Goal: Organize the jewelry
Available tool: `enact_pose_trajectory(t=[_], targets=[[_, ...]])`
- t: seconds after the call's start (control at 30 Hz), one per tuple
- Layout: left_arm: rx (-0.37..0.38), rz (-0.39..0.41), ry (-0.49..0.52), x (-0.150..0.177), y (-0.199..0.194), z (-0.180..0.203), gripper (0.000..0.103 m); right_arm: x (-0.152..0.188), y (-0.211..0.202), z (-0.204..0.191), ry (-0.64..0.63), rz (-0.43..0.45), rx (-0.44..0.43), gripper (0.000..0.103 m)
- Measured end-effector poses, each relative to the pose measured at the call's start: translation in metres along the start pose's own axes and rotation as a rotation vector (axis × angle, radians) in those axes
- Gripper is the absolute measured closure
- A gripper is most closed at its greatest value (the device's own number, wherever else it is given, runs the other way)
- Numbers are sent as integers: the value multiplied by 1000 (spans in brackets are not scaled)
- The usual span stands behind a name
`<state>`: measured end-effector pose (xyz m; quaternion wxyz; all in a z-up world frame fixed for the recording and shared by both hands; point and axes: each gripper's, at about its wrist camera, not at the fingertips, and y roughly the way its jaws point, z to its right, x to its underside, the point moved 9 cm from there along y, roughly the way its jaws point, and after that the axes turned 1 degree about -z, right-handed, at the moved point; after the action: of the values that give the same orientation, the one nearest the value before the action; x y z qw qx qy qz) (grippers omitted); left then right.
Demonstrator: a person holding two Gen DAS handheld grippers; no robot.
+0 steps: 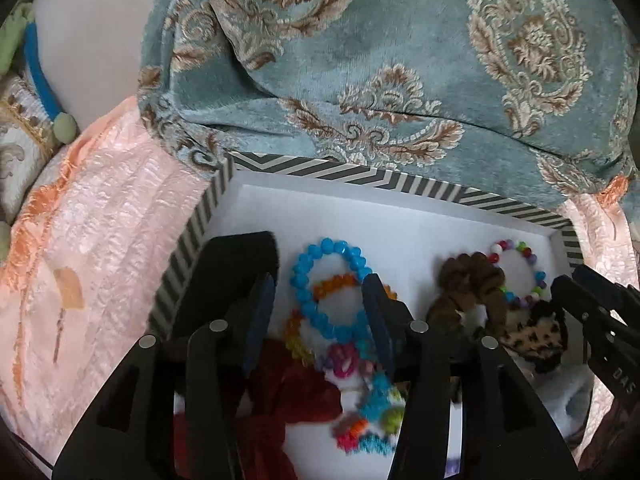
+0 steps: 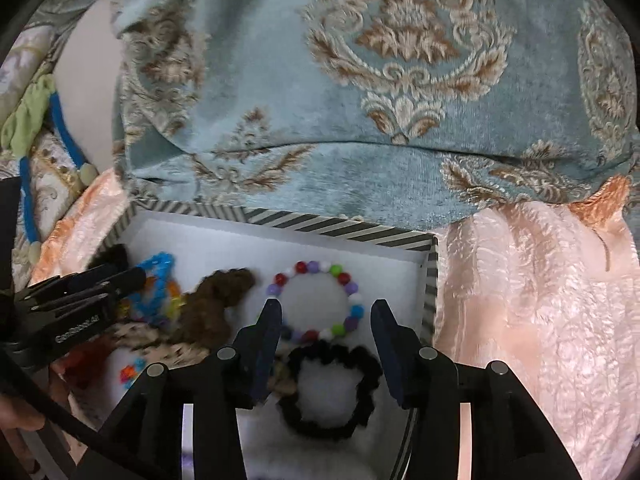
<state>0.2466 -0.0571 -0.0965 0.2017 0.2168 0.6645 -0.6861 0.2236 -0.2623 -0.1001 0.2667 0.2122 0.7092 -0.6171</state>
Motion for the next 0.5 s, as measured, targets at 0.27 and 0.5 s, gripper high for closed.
enact_pose_trajectory(t=[0.27,0.5], targets=[[-36,66,27,27,-57,0,56,23,-49,-31,-7,73,-3,55],[-43,126,0,53,-102,-5,56,39,-91,-46,17,131,21,39]])
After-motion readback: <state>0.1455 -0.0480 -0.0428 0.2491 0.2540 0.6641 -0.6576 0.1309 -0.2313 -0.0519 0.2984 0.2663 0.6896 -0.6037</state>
